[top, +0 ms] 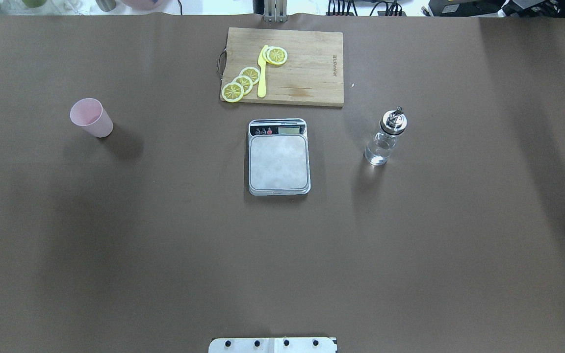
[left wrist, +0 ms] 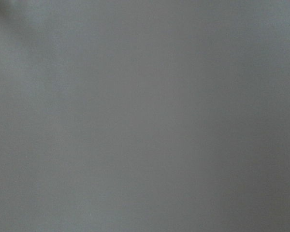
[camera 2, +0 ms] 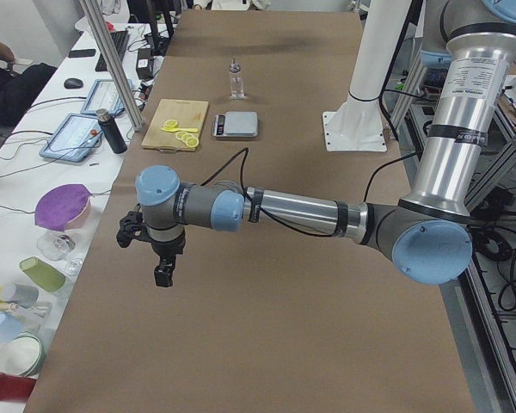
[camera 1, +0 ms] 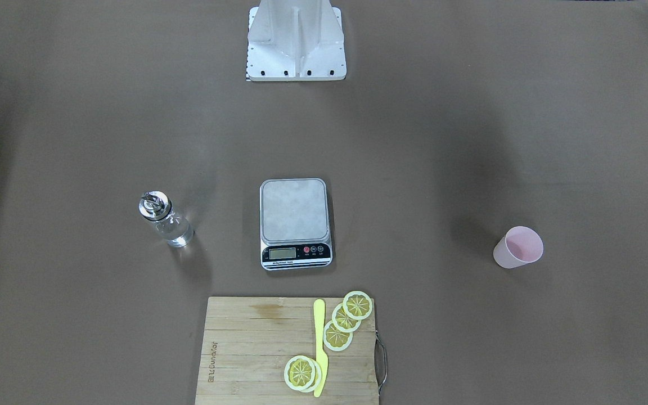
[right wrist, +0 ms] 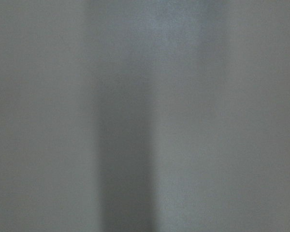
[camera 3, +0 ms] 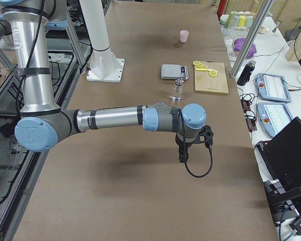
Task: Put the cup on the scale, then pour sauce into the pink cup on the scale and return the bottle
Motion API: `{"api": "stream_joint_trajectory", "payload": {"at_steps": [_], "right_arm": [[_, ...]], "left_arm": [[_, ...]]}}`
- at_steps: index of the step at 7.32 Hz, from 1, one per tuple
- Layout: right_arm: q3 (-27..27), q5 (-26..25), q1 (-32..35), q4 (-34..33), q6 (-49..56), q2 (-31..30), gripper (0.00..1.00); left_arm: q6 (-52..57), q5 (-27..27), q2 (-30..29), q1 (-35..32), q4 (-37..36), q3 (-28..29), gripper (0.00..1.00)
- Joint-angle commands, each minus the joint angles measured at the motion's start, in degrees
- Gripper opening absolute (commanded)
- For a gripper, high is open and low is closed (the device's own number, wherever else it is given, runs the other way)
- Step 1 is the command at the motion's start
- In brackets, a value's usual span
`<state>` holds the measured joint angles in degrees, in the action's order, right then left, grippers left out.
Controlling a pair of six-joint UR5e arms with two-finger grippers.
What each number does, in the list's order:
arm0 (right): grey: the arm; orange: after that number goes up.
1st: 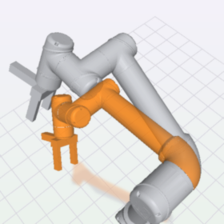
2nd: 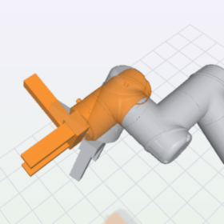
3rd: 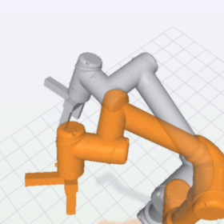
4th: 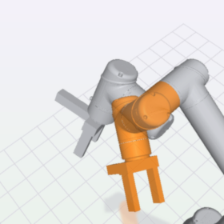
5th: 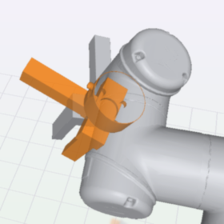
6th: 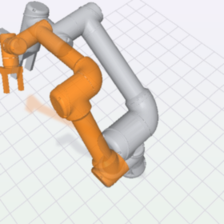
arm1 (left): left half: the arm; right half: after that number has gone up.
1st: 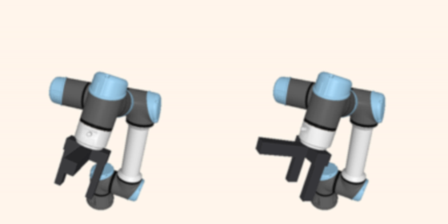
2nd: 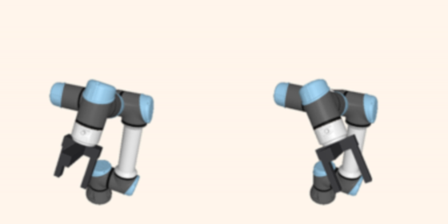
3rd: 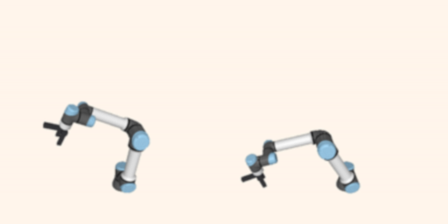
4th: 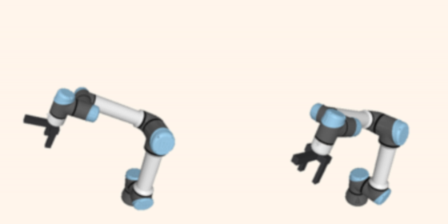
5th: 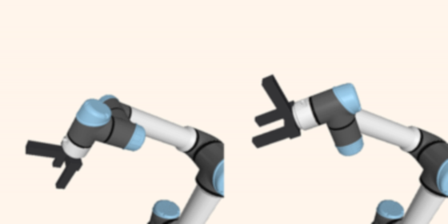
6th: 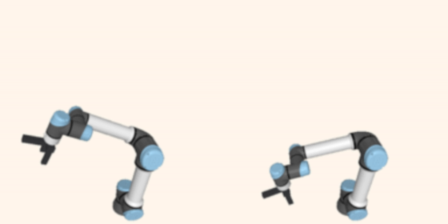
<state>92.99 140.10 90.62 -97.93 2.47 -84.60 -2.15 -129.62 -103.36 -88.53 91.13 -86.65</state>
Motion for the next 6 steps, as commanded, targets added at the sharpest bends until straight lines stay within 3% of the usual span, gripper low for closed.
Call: {"api": "stream_joint_trajectory", "payload": {"at_steps": [1,3,6], "right_arm": [[0.09,0.0,0.0,-0.07,-0.01,0.05,1.0],[0.09,0.09,0.0,0.02,-0.01,-0.03,1.0],[0.09,0.0,0.0,-0.07,-0.01,0.23,1.0]], "left_arm": [[-7.8,0.24,-1.5,4.32,0.19,-4.88,0.98],[-22.83,0.25,-2.81,13.44,0.36,-10.02,0.98],[-38.41,0.5,-4.39,22.95,13.92,-3.21,0.97]]}}
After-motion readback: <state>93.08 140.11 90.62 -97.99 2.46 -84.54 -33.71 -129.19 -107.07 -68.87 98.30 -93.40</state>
